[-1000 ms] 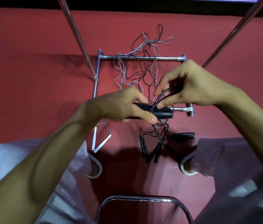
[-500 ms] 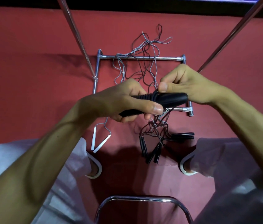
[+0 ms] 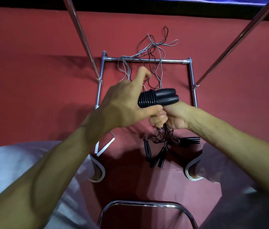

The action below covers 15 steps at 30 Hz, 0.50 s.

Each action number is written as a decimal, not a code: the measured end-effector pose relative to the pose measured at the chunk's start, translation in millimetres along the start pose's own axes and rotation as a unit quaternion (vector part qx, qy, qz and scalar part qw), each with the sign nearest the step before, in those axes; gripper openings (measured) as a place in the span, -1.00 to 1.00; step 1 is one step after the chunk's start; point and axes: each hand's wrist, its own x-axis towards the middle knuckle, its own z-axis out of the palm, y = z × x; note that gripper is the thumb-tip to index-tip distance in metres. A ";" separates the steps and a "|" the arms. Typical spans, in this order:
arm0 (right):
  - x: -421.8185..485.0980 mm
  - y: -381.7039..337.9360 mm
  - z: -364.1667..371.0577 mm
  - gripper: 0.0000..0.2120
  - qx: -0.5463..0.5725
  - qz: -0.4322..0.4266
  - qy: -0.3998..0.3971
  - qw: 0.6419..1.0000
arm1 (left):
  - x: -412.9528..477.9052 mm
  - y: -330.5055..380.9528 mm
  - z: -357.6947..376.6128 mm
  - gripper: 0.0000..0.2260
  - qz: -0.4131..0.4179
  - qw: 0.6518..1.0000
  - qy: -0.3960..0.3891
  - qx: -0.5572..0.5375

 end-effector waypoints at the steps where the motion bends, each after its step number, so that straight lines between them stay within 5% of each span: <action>1: -0.3 -1.0 -1.2 -0.66 -0.001 0.019 0.004 1.000 | -1.0 3.0 0.3 -0.38 0.011 1.000 -0.001 0.019; 7: -5.8 -14.7 -6.1 -0.65 -0.078 0.009 0.059 0.995 | 3.4 3.5 7.0 -0.61 0.044 0.999 0.021 0.018; 15: -10.3 -28.8 -18.3 -0.60 -0.285 -0.235 0.221 0.903 | 19.0 -12.2 6.3 -0.62 -0.036 0.981 0.063 -0.178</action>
